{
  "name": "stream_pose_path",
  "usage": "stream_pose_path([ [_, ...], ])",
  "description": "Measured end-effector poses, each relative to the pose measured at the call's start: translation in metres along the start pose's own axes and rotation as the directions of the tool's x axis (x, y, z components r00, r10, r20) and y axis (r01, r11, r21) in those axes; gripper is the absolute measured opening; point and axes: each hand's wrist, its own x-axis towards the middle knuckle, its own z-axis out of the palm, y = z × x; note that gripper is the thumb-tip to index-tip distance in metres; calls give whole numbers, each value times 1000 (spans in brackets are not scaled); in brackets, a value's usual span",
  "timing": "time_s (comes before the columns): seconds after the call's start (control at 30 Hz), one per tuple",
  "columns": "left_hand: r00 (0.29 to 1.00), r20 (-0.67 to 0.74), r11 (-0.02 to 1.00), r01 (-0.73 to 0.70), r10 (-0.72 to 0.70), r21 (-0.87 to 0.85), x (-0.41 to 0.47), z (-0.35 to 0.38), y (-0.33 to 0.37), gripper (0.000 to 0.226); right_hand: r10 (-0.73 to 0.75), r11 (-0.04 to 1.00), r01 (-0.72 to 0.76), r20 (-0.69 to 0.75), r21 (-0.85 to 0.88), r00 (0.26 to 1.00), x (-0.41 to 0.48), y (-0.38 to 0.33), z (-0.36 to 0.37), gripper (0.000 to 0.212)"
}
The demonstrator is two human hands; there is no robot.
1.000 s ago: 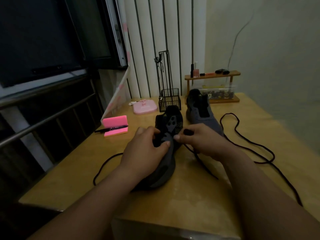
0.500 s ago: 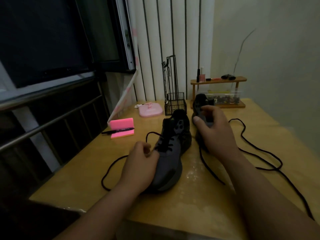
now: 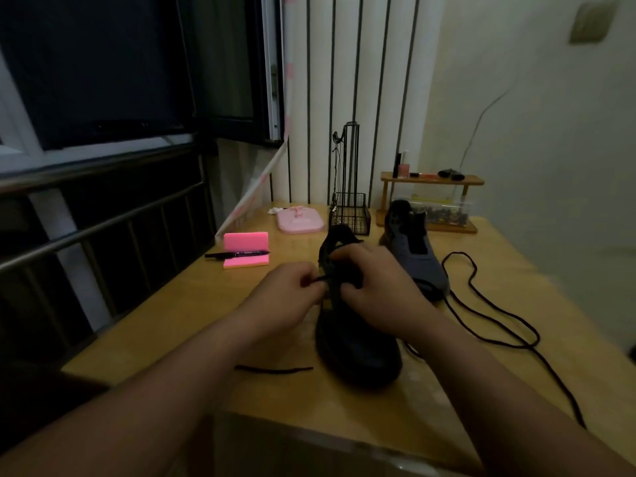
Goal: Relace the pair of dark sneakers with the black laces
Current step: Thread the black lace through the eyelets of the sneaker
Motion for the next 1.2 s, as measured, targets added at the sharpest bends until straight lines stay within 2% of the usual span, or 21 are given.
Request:
stream_pose_path([
  [0.03, 999, 10, 999, -31, 31, -32, 1, -5, 6, 13, -46, 997, 48, 46, -52, 998, 4, -5, -1, 47],
  [0.1, 997, -10, 995, -80, 80, -61, 2, -14, 19, 13, -55, 997, 61, 107, -52, 993, 14, -14, -5, 38],
  [0.17, 997, -30, 994, -68, 66, -80, 4, -23, 25, 15, 43, 994, -46, 34, 97, 999, 21, -18, -14, 23],
  [0.23, 999, -26, 988, -29, 25, -155, 3, -29, 22, 22, 234, 925, -192, -95, 329, 967, 22, -14, -27, 18],
  [0.3, 1000, 1, 972, 6, -6, -236, -2, -32, 14, 31, 415, 746, -281, -92, 603, 905, 20, -10, -42, 19],
  [0.37, 999, 35, 959, 19, -9, -282, -6, -30, 7, 35, 451, 507, -259, 3, 822, 893, 19, -10, -55, 22],
  [0.43, 997, 68, 933, 45, -22, -358, -7, -26, 1, 36, 454, 316, -176, 15, 932, 891, 17, -6, -67, 21],
  [0.47, 996, 79, 918, 63, -35, -392, -6, -24, -3, 37, 483, 287, -156, -2, 945, 876, 15, 0, -71, 21],
  [0.5, 996, 78, 907, 79, -51, -413, -6, -24, -8, 37, 521, 296, -163, -15, 941, 854, 10, 8, -75, 22],
  [0.57, 994, 69, 900, 107, -86, -422, -7, -24, -17, 37, 588, 411, -306, 7, 859, 809, -2, 27, -78, 27],
  [0.63, 994, 64, 914, 109, -91, -390, -8, -22, -20, 37, 602, 604, -505, 62, 616, 796, -13, 38, -72, 27],
  [0.67, 996, 61, 932, 88, -71, -353, -7, -19, -18, 37, 570, 740, -529, 29, 417, 821, -17, 37, -66, 27],
  [0.7, 998, 60, 952, 50, -34, -302, -6, -16, -12, 37, 487, 859, -467, -55, 208, 871, -19, 32, -61, 27],
  [0.73, 998, 67, 969, 5, 13, -249, -4, -13, -3, 36, 349, 937, -345, -134, 57, 927, -19, 21, -57, 30],
  [0.77, 995, 83, 976, -39, 58, -212, -2, -10, 7, 35, 208, 978, -209, -154, 9, 966, -18, 7, -53, 37],
  [0.83, 987, 120, 973, -83, 111, -215, 4, -5, 25, 34, 53, 993, -52, -10, 110, 999, -11, -19, -48, 53],
  [0.9, 984, 139, 965, -70, 108, -252, 9, -5, 35, 38, 19, 991, -35, 125, 126, 992, -6, -29, -39, 48],
  [1.0, 987, 141, 977, -45, 76, -207, 8, -17, 29, 36, 109, 987, -120, 101, 110, 989, -8, -14, -38, 25],
  [1.13, 996, 84, 986, -4, 18, -167, 2, -31, 10, 35, 238, 970, -238, 9, 55, 971, -18, 13, -41, 23],
  [1.2, 998, 58, 988, -25, 34, -152, 2, -28, 10, 34, 196, 979, -195, 0, 51, 981, -18, 11, -38, 26],
])
